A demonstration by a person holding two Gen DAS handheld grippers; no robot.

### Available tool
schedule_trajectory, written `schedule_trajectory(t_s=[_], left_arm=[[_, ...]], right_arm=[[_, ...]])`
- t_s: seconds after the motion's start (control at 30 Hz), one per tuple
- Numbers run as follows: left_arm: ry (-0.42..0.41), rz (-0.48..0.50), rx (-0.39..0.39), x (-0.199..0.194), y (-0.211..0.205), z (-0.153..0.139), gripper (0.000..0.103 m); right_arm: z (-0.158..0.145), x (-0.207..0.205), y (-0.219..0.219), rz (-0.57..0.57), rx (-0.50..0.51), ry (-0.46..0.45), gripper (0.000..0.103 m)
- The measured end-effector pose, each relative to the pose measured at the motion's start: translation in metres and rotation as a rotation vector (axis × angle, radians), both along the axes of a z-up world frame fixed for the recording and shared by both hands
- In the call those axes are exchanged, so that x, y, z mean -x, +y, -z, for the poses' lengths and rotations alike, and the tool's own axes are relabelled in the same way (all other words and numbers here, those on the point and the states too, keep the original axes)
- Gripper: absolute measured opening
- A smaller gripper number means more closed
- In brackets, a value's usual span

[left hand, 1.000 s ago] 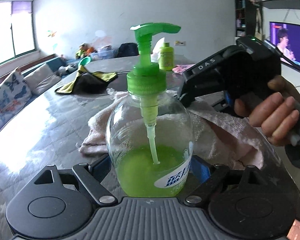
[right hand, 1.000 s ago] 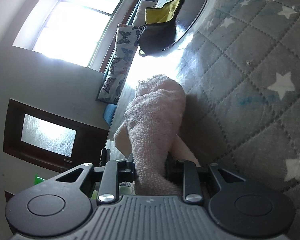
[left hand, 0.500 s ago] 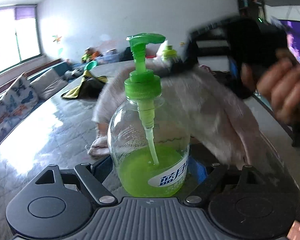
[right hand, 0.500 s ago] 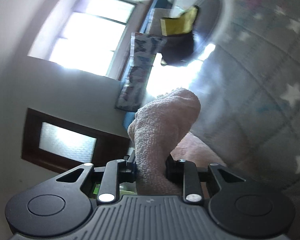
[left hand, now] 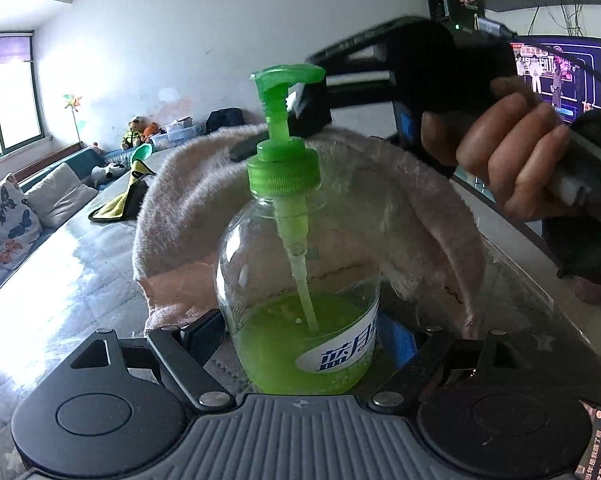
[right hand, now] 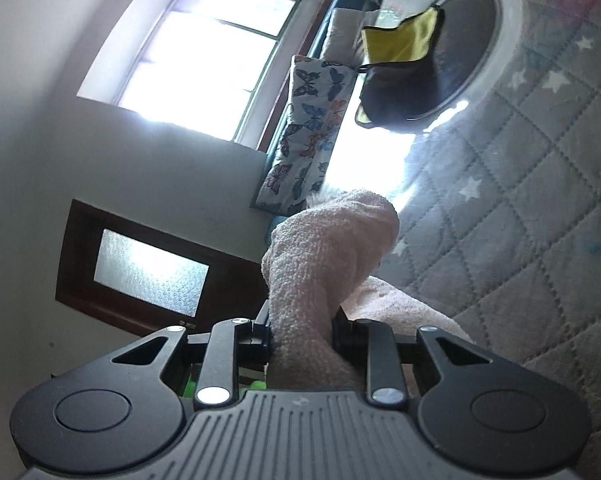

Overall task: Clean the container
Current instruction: 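Drape the pink towel over the bottle and wipe around it with the right tool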

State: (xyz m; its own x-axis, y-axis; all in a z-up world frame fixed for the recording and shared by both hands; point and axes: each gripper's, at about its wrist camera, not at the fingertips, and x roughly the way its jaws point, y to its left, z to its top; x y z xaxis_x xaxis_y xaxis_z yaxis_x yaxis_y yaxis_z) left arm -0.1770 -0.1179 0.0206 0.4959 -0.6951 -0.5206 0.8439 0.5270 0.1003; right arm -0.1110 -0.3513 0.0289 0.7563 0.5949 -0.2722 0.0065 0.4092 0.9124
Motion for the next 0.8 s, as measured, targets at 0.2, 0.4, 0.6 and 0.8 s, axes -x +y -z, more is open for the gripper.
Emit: schedule_trajectory(t_s=[0.2, 0.4, 0.6, 0.8], left_arm=[[0.009, -0.03, -0.008, 0.0, -0.006, 0.001, 0.087], [0.024, -0.077, -0.023, 0.003, -0.01, 0.0, 0.087], [0.064, -0.139, -0.022, 0.006, -0.01, -0.007, 0.088], [0.074, -0.162, -0.015, 0.005, -0.01, -0.011, 0.089]], right_arm=[[0.019, 0.002, -0.008, 0.04, 0.036, 0.083, 0.025], [0.042, 0.009, -0.013, 0.063, 0.044, 0.171, 0.025], [0.044, 0.018, -0.017, 0.07, 0.018, 0.168, 0.025], [0.031, 0.021, -0.02, 0.072, -0.006, 0.123, 0.025]])
